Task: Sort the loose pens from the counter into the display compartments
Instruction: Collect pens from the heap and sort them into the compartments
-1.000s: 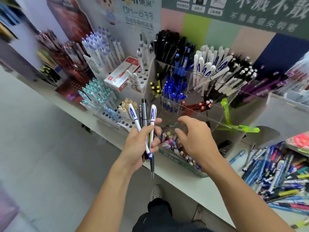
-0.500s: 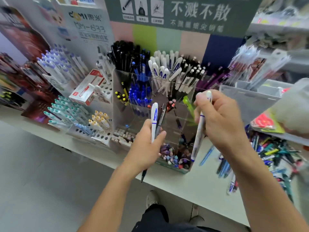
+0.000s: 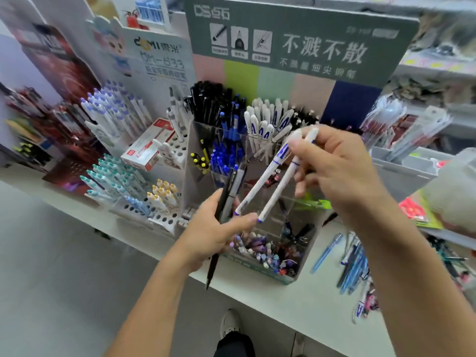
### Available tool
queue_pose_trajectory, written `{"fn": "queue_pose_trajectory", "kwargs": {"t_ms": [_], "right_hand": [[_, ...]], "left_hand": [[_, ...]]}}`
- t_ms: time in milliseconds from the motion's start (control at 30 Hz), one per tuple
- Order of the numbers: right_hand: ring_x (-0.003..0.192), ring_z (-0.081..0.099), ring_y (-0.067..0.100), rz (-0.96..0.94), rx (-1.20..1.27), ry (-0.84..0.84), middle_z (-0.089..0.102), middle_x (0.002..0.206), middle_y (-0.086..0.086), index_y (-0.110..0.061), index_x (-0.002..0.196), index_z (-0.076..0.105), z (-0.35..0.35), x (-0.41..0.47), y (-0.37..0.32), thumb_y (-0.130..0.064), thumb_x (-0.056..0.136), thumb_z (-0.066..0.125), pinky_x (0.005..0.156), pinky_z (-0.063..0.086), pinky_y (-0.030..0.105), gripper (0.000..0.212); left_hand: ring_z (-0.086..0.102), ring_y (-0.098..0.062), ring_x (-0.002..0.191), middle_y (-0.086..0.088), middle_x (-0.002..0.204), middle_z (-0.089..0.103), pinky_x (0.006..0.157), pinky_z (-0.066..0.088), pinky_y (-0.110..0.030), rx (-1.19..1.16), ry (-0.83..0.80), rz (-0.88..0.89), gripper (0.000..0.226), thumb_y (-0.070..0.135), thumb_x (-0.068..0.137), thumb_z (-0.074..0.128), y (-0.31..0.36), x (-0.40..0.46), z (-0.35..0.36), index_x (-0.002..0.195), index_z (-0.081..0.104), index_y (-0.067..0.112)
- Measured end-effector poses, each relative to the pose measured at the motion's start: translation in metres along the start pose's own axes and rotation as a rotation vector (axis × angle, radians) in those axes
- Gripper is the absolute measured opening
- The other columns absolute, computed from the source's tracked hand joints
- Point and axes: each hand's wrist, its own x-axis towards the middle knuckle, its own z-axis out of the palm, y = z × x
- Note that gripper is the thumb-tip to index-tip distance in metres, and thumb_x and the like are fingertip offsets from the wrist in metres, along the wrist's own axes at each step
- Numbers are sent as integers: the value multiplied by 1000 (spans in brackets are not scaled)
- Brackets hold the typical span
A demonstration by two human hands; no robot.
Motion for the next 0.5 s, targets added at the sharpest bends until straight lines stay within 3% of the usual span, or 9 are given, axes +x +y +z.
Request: {"fn": "queue_pose_trajectory", "kwargs": {"t_ms": [33, 100, 200, 267, 333, 433, 500], "right_hand": [[51, 58, 21, -110, 19, 71, 62, 68, 16, -11, 88, 65, -7, 4, -10, -10, 101, 59, 42, 50, 25, 15], [56, 65, 22, -372, -64, 227, 67, 74, 14, -15, 92, 62, -19, 16, -29, -14, 102, 59, 49, 53, 27, 11], [63, 65, 2, -585, -417, 414, 63, 76, -10, -16, 95, 62, -22, 48, -39, -23, 100, 59, 56, 51, 20, 9], [64, 65, 1, -554, -561, 427, 62, 76, -13, -14, 95, 64, -11, 68, -29, -24, 99, 59, 59, 55, 25, 12], [61, 66, 3, -445, -655, 338, 63, 74, -9, -11, 92, 65, 1, 83, -13, -20, 100, 59, 57, 57, 30, 13], [66, 67, 21, -305, -866, 207, 66, 75, 7, -5, 83, 62, 13, 99, 5, -23, 99, 59, 63, 56, 45, 25], [79, 67, 31, -235, -998, 125, 69, 86, 14, -4, 87, 68, 18, 106, -2, -23, 98, 60, 70, 55, 40, 23]], "left_hand": [[25, -2, 48, -4, 65, 51, 36, 36, -24, -100, 20, 12, 59, 39, 72, 86, -2, -1, -7, 111, 50, 12], [25, -7, 41, 1, 63, 35, 36, 22, -17, -241, 102, 23, 37, 37, 75, 75, -3, 0, -17, 95, 50, 19], [24, -8, 43, 2, 65, 37, 36, 21, -18, -223, 192, 95, 17, 32, 89, 69, 4, 7, -20, 99, 58, 22], [25, -10, 44, 4, 62, 39, 38, 23, -21, -166, 207, 165, 14, 23, 97, 65, 18, 15, -13, 111, 61, 25], [29, -11, 44, 6, 62, 41, 38, 26, -23, -132, 219, 260, 24, 20, 98, 65, 35, 26, -4, 119, 60, 31], [42, -10, 49, 4, 66, 48, 48, 39, -22, 63, 299, 426, 31, 20, 93, 73, 55, 49, 6, 117, 57, 33], [49, -7, 56, 3, 68, 52, 58, 46, -21, 196, 360, 495, 36, 20, 87, 79, 64, 65, 11, 110, 54, 33]]}}
